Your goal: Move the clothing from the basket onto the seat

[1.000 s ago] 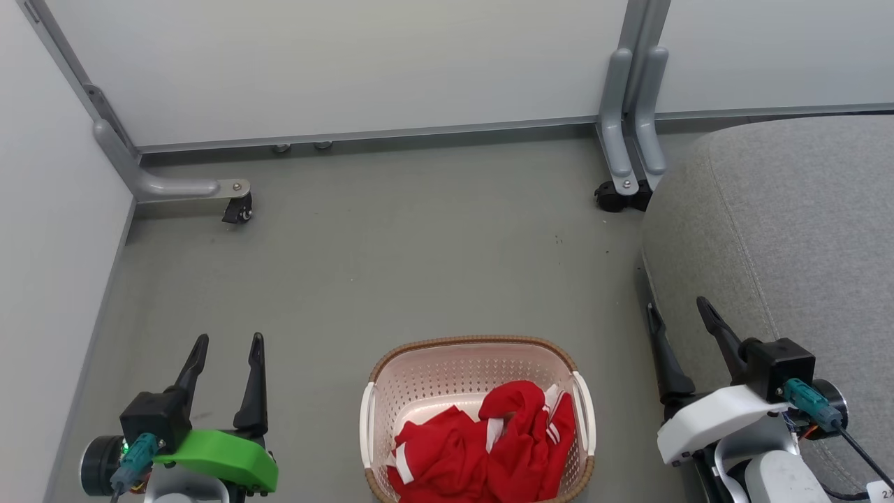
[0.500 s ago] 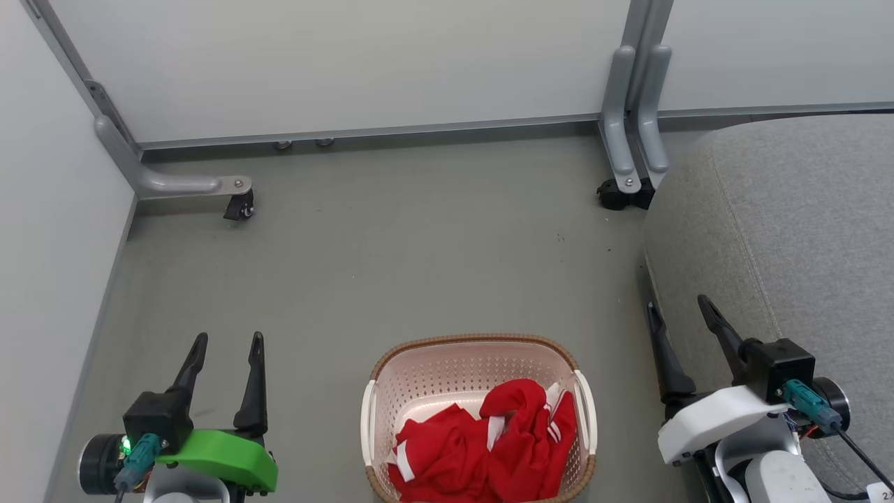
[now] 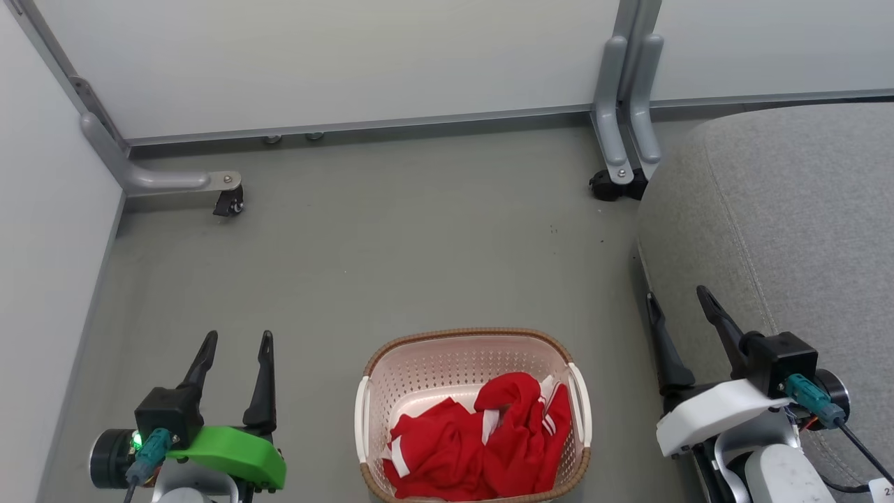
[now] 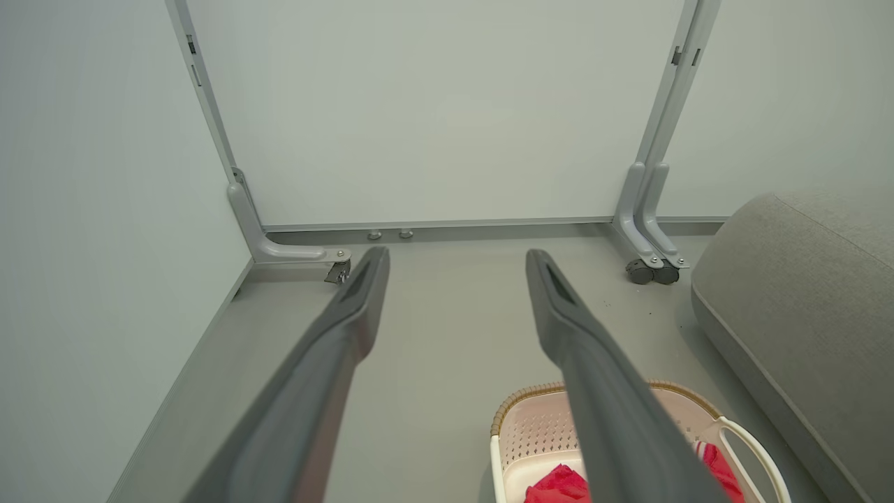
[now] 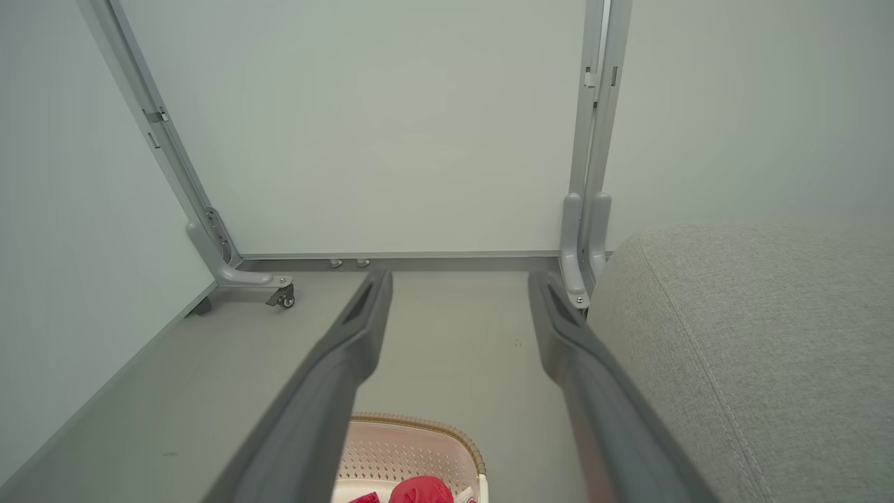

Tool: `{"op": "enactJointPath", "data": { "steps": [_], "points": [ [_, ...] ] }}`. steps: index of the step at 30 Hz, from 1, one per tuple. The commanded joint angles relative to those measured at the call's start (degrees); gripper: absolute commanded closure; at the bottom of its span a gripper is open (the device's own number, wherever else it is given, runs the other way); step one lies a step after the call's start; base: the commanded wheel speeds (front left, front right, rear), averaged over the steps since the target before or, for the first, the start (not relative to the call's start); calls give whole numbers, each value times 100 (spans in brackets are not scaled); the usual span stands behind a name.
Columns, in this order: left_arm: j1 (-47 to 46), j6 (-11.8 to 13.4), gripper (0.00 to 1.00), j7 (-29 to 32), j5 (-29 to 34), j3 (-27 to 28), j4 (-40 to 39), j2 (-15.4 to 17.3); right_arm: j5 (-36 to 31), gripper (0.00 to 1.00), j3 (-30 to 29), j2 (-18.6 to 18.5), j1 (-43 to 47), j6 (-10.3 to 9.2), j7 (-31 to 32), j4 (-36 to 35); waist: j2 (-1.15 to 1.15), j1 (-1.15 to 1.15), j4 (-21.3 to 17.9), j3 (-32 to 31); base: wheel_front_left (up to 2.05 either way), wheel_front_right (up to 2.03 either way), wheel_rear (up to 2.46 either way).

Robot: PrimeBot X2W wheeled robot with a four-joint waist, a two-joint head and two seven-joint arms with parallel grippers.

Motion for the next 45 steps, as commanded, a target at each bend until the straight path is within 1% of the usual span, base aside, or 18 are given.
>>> {"op": "enactJointPath", "data": {
  "steps": [1,9,16,25,28,35,39,45],
  "points": [
    [-130,-2,0,-18,24,-41,34,-15,18,0,-7,-6,-82,0,6,-38,0,0,-46,79,0,0,0],
    [-585,-1,0,-17,153,-652,335,-93,-100,0,16,-5,-335,0,56,-254,0,0,-181,583,0,0,0],
    [-1243,-1,0,-11,174,-1577,899,-163,-138,0,42,-6,-696,0,61,-516,0,0,-372,1245,0,0,0],
    [-2275,-1,0,-10,168,-2828,2067,-183,-100,0,144,-6,-1198,0,-47,-810,0,0,-712,2285,0,0,0],
    [-2645,-1,0,-10,150,-3169,2448,-190,-49,0,169,-4,-1366,0,-138,-874,0,0,-835,2613,0,0,0],
    [-3448,-1,0,5,347,-3952,3453,-203,146,0,270,-3,-1676,0,-342,-946,0,0,-1139,3399,0,0,0],
    [-3836,-1,0,77,434,-4244,3946,-170,257,0,330,-1,-1816,0,-455,-915,0,0,-1287,3789,0,0,0],
    [-4338,0,0,275,479,-4392,4570,-62,403,0,459,-1,-1948,0,-602,-792,0,0,-1453,4220,0,0,0]
  ]
}}
